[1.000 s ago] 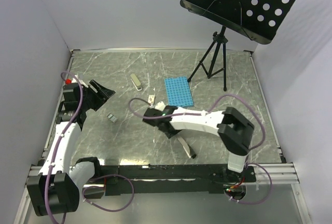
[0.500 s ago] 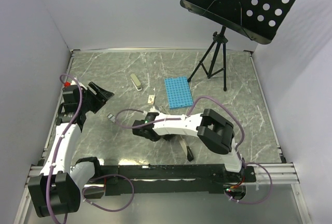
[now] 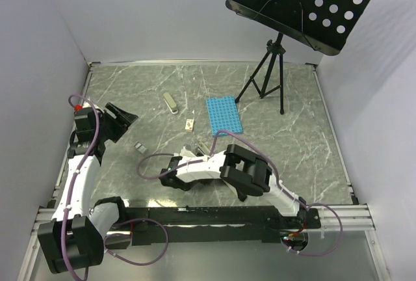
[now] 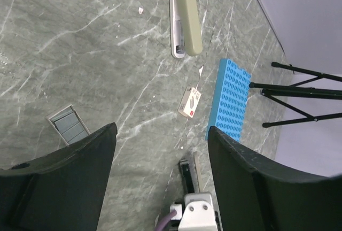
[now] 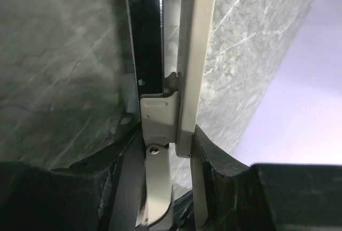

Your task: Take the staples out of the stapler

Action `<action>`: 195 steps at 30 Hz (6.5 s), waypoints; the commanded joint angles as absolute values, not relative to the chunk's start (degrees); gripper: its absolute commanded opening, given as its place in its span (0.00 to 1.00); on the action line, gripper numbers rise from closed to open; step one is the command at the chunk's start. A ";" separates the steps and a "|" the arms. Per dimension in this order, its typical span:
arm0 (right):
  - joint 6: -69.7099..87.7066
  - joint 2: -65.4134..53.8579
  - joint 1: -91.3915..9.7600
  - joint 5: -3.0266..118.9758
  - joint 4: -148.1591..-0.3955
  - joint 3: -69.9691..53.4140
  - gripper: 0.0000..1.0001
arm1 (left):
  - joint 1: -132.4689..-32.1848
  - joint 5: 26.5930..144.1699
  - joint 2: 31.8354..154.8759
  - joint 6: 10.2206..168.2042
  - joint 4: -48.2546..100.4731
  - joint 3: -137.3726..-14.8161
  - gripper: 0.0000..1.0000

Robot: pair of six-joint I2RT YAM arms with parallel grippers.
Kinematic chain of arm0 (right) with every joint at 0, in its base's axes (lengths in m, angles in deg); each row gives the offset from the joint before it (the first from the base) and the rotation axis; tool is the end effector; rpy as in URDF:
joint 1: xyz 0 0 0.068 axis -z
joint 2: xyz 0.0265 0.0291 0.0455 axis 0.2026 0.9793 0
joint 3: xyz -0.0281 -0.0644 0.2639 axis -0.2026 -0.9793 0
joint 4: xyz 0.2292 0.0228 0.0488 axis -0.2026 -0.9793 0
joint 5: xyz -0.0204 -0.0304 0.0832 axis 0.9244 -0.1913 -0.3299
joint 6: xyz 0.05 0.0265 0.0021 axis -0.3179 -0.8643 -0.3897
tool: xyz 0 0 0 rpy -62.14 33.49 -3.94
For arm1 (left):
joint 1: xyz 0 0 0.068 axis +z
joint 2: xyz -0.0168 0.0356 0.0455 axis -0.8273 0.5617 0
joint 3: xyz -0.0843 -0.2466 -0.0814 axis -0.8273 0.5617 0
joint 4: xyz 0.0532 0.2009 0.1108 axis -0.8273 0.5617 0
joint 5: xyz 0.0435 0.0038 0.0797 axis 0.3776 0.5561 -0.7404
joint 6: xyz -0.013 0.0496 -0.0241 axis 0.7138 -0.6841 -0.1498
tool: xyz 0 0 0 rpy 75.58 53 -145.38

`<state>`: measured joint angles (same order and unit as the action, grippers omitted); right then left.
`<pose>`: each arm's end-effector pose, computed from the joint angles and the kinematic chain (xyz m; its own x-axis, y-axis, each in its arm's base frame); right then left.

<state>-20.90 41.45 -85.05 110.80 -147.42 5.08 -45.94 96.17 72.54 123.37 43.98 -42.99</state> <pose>0.1272 0.3273 0.1360 -0.6625 -0.7452 -0.0763 -0.4476 0.4755 -0.7573 0.1868 0.0196 0.2706 -0.4377 -0.7634 -0.4750 -0.2881 0.6195 -0.7302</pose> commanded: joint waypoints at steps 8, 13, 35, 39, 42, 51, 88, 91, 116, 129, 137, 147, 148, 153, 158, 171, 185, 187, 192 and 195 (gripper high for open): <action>-21.37 32.51 -82.27 116.51 -158.41 8.29 0.00 | -45.02 96.98 71.65 124.22 42.54 -43.12 0.73; -16.37 24.87 -80.16 110.19 -148.52 3.99 0.00 | -45.10 101.63 71.39 122.37 41.32 -43.56 0.73; -8.44 -15.22 -53.35 9.83 -81.78 -25.55 0.00 | -65.48 126.17 69.80 127.46 8.53 -38.38 0.95; -10.73 -16.11 -53.26 6.74 -77.73 -25.91 0.00 | -68.65 126.95 71.82 128.52 3.79 -38.11 0.95; -13.97 -16.63 -53.26 4.71 -71.69 -27.04 0.00 | -70.24 126.78 73.58 128.61 2.82 -38.64 0.95; -14.95 -15.67 -53.09 4.25 -69.46 -29.24 0.00 | -71.74 123.88 72.79 132.38 -0.61 -37.06 0.57; 5.88 -9.35 -66.88 62.35 -96.27 -15.36 0.73 | -71.74 111.40 72.27 141.88 14.59 -41.89 0.01; 7.11 -8.46 -67.23 63.24 -96.71 -15.01 0.73 | -71.74 111.05 71.83 141.71 15.29 -42.16 0.01; 3.25 -9.43 -63.74 61.22 -93.97 -19.23 0.00 | -71.65 112.72 72.62 141.89 17.82 -42.50 0.76; 2.28 -8.20 -43.78 70.44 -115.67 -19.75 0.00 | -71.65 105.61 74.90 126.86 34.78 -50.24 0.99; 3.07 -3.82 -34.11 72.91 -117.89 -21.16 0.00 | -71.56 90.93 75.08 117.54 45.00 -53.23 0.99; 2.63 5.95 -29.45 72.82 -114.64 -19.31 0.00 | -71.38 87.40 77.10 116.74 46.67 -52.09 0.99; 2.54 6.48 -29.09 72.91 -114.12 -19.31 0.00 | -71.38 87.23 77.27 116.83 46.67 -51.92 0.99; 2.19 9.29 -27.95 72.91 -112.01 -20.10 0.06 | -71.38 86.96 78.33 117.27 46.14 -51.56 0.99; 1.84 10.96 -27.51 73.26 -111.21 -20.45 0.14 | -71.38 85.04 78.86 117.54 46.05 -51.12 0.99; 1.22 10.70 -27.42 72.65 -109.45 -21.69 0.38 | -70.77 72.38 89.84 120.17 52.38 -62.01 0.99; 0.26 0.16 -30.05 70.90 -111.47 -20.98 0.64 | -70.68 67.54 109.59 127.46 53.79 -77.57 0.90; -0.09 -2.12 -32.25 70.01 -111.47 -21.07 0.68 | -70.68 67.80 113.63 129.22 53.18 -79.94 0.88; -0.97 -6.52 -37.26 68.26 -111.12 -21.16 0.70 | -71.21 66.84 122.79 128.70 55.02 -88.54 0.81; -0.98 -7.84 -40.24 68.08 -111.03 -21.07 0.70 | -71.47 67.36 127.36 128.08 55.46 -91.55 0.78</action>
<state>0.00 -5.06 -37.78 68.99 -111.09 -21.67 -70.90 68.19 124.27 127.85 54.10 -86.93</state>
